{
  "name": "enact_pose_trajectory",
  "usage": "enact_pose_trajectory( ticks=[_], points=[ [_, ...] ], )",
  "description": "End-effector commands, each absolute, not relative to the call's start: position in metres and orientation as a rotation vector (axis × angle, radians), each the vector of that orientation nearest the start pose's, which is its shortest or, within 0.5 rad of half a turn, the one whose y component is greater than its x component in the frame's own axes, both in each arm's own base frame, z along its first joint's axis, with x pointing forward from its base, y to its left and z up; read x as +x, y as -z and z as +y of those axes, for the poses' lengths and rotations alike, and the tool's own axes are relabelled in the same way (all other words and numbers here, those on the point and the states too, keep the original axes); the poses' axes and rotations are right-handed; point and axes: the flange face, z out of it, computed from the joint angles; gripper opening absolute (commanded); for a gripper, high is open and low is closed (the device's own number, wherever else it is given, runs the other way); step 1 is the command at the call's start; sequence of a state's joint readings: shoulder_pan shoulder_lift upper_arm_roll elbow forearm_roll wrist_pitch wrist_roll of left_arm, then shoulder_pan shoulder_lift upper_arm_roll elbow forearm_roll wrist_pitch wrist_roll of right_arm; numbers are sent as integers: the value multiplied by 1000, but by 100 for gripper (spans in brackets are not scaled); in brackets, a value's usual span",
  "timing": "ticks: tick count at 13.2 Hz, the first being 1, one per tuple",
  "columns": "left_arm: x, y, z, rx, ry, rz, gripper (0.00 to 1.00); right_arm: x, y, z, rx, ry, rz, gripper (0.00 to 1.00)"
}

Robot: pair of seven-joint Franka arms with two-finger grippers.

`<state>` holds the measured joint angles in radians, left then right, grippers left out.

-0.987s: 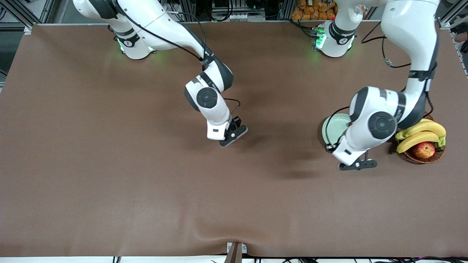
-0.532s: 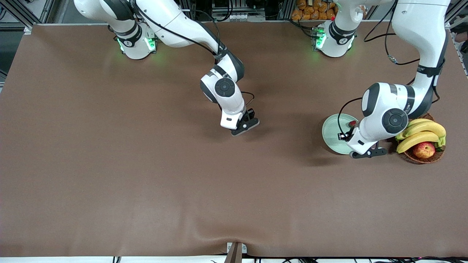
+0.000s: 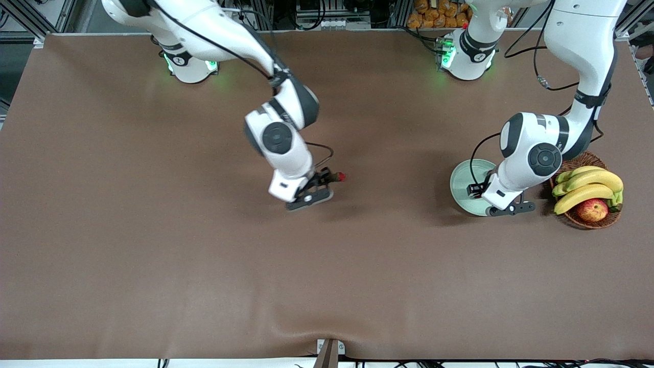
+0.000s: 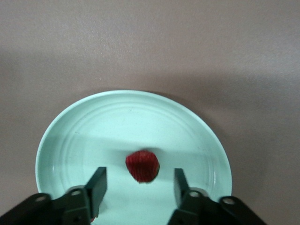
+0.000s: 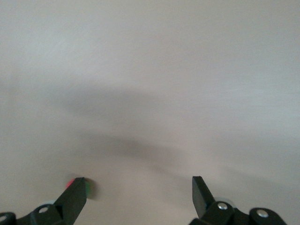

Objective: Collect all strawberries into plate
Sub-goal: 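Plate the strawberry with the left gripper while the right gripper sets the last mid-table, then grasp the last strawberry with the left gripper while the right gripper withdraws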

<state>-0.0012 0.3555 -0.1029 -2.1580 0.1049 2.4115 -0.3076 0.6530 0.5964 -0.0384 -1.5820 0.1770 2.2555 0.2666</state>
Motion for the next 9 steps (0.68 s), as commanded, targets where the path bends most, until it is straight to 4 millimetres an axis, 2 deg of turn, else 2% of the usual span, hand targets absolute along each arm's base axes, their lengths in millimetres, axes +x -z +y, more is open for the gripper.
enact_pose_trajectory(
  ticks=[1, 2, 3, 5, 8, 9],
  points=[
    [554, -255, -68, -3078, -87, -258, 100, 597, -364, 331, -2977, -11, -248, 100],
    [556, -270, -93, -3074, -101, -320, 100, 604, -384, 302, -2980, -22, -235, 100],
    [557, -281, -126, -3066, -134, -380, 100, 609, -403, 269, -2983, -51, -221, 100],
    [557, -296, -198, -3056, -159, -545, 100, 606, -436, 198, -2979, -85, -247, 100],
    [543, -297, -304, -3064, -142, -658, 100, 590, -469, 87, -2967, -59, -251, 100],
    [541, -293, -332, -3073, -147, -669, 100, 585, -480, 59, -2967, -80, -229, 100]
  ],
)
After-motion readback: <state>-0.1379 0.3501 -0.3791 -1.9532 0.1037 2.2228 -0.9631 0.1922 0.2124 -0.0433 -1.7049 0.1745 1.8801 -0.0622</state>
